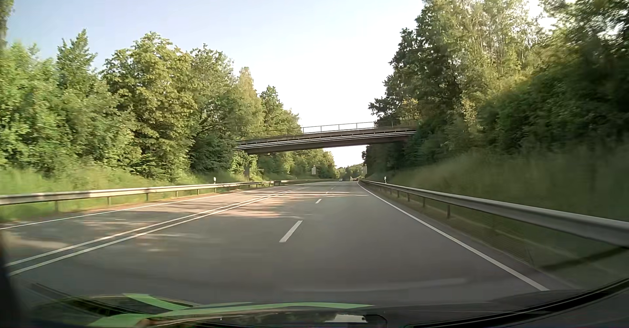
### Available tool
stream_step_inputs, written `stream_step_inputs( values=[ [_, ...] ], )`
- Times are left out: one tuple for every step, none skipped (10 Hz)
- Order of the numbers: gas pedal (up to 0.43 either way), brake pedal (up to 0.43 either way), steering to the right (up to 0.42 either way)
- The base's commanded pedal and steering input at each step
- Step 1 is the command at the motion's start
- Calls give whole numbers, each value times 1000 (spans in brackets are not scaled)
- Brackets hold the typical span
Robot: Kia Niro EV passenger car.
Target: Follow the waypoints while adhering to traffic rules and regulations
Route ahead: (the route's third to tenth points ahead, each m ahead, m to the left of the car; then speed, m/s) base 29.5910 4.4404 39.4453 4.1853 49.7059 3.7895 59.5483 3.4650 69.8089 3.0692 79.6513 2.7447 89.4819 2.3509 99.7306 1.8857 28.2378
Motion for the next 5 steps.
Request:
stream_step_inputs(
  values=[
    [390,0,4],
    [390,0,4],
    [390,0,4],
    [390,0,4],
    [390,0,4]
  ],
)
